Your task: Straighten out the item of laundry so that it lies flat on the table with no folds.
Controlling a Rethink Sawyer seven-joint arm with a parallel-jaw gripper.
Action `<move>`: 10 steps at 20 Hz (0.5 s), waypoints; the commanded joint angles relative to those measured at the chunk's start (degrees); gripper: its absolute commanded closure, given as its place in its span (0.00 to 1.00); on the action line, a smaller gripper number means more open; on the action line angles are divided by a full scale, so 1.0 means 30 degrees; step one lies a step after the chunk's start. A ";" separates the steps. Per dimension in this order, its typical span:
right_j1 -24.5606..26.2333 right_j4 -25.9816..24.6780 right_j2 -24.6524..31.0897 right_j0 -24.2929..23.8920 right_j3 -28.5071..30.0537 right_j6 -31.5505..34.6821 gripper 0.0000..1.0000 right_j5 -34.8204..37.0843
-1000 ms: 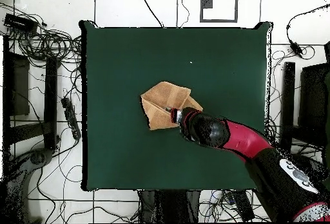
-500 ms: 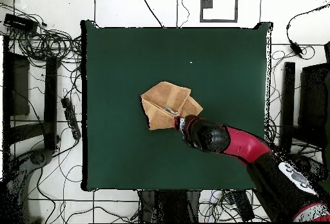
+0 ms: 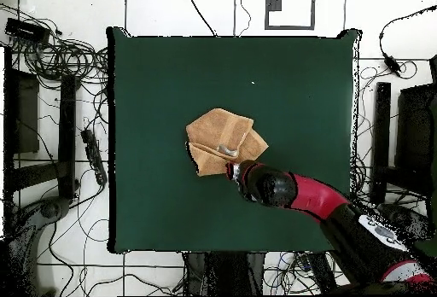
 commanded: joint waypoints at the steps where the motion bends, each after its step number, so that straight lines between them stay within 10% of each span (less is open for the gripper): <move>1: 0.1247 0.0250 0.1012 0.0495 -0.0629 0.2046 0.00 -0.0522; 10: 0.0840 0.0300 0.1403 -0.0010 0.0150 0.2074 0.00 -0.0525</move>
